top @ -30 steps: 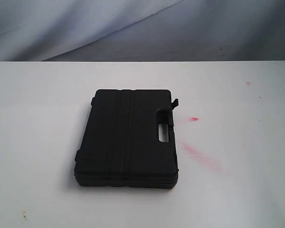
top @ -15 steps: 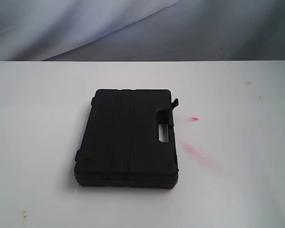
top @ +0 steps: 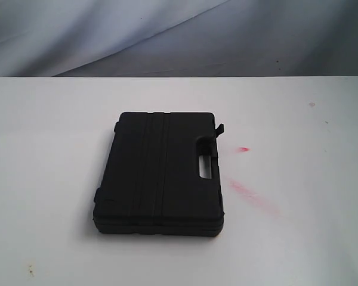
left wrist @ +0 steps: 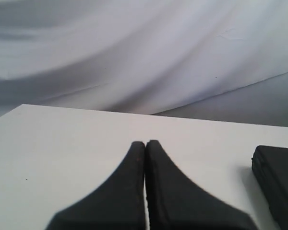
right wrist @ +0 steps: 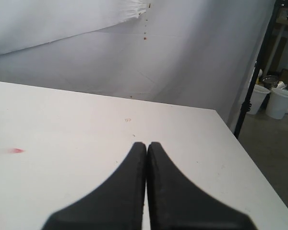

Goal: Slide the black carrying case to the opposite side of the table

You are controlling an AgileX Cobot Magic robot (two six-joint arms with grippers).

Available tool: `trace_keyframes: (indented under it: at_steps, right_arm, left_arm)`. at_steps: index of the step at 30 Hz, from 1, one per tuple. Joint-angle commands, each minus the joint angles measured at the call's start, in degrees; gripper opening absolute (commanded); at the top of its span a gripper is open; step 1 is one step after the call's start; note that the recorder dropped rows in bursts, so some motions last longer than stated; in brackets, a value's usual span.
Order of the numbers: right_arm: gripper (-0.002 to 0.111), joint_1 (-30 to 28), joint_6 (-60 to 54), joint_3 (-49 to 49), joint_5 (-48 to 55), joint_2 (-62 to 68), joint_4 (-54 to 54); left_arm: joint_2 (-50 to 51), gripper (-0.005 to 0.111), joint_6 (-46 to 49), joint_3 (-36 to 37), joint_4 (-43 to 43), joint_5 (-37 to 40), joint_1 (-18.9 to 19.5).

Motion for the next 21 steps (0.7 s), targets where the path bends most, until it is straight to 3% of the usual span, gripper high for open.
trace_keyframes:
  at_steps: [1,17,21]
  right_arm:
    - [0.0,-0.24,0.13,0.21,-0.09,-0.16,0.38]
    - [0.0,-0.24,0.13,0.21,-0.09,-0.16,0.38]
    - [0.0,-0.24,0.13,0.21,-0.09,-0.16,0.38]
  left_arm:
    - [-0.24,0.0,0.95,0.58,2.35,0.7,-0.3]
    - [-0.24,0.0,3.53,0.58,-0.29,-0.57,-0.3]
    - [-0.24,0.0,6.35,0.58,-6.59,-2.06,-0.3]
